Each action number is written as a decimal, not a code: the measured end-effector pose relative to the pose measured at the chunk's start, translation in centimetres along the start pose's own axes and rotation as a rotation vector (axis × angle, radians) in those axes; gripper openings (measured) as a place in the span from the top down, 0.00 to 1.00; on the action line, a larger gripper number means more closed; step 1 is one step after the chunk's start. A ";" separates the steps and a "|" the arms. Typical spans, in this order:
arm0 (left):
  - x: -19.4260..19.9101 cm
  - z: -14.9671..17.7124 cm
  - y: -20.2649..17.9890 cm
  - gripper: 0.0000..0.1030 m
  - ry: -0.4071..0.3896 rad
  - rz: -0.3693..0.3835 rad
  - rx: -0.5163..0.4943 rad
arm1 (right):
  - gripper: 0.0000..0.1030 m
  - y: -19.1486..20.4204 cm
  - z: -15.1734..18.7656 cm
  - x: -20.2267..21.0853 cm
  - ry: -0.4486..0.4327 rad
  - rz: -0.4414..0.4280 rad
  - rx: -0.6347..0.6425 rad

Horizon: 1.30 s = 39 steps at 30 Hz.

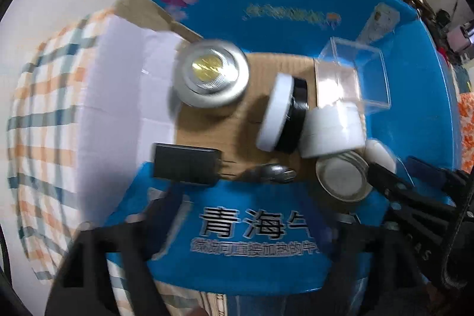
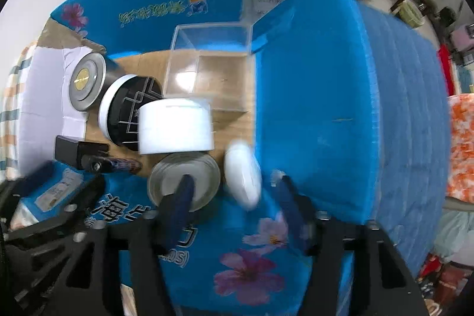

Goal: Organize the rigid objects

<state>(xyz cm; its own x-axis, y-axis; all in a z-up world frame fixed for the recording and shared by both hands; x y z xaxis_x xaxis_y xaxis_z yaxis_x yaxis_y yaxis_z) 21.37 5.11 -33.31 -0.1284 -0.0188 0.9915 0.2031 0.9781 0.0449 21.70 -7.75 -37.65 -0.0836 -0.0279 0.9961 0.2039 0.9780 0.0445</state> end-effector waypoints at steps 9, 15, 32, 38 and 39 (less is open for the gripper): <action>1.6 0.1 2.2 0.00 -0.029 -0.032 0.044 | 0.14 -0.7 0.7 2.6 -0.027 -0.009 0.012; 2.5 0.5 2.4 0.00 -0.044 -0.055 0.058 | 0.05 -1.3 0.9 4.0 -0.028 -0.026 0.000; 17.7 3.5 0.4 0.00 -0.236 -0.063 0.052 | 0.00 -5.2 5.8 19.5 -0.203 -0.153 -0.042; 23.6 5.0 -0.9 0.00 -0.313 -0.042 0.048 | 0.00 -6.1 7.7 26.7 -0.275 -0.197 -0.043; 24.1 5.2 -1.0 0.00 -0.318 -0.039 0.048 | 0.00 -6.2 7.9 27.7 -0.281 -0.201 -0.039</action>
<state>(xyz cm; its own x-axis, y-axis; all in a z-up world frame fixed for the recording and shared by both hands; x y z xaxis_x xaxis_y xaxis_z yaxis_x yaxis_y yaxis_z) 13.02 4.72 -10.09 -0.4333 0.0014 0.9013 0.1470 0.9867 0.0691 10.37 -12.95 -10.95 -0.3902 -0.1554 0.9075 0.1932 0.9499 0.2457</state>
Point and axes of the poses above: each gripper's, at about its wrist camera, not at the fingertips, and x roughly against the way its jaws point, y to its left, z to its underside, the point moved 10 cm from there along -x, roughly the way its jaws point, and after that the axes turned 9 degrees about -x, right-handed, at the moved point
